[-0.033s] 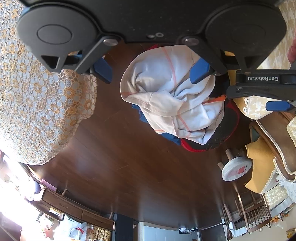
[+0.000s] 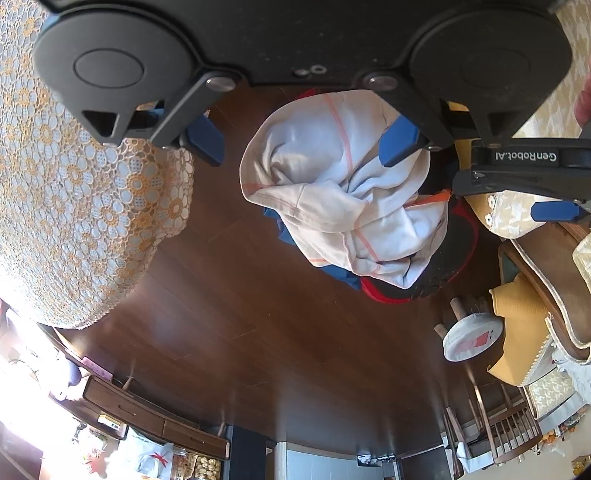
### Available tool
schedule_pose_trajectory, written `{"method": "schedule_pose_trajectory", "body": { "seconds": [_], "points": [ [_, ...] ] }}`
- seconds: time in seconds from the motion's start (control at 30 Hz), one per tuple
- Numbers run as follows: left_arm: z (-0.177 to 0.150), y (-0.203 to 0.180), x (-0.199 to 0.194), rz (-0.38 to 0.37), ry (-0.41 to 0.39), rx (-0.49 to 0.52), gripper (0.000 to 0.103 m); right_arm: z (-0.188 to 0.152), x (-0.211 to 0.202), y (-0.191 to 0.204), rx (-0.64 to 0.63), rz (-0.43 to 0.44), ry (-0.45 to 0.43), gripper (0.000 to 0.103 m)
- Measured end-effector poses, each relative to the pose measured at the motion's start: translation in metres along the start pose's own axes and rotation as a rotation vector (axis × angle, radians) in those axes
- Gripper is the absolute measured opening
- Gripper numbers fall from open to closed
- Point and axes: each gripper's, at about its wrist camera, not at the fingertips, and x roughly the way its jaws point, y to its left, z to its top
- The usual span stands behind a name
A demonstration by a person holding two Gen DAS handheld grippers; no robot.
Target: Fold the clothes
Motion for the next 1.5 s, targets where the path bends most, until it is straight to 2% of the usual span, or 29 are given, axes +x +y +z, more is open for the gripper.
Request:
{"method": "schedule_pose_trajectory", "body": {
  "seconds": [1.5],
  "points": [
    [0.001,0.000,0.018,0.015,0.033,0.002,0.103,0.001,0.012,-0.004,0.003,0.015,0.043,0.103]
  ]
}}
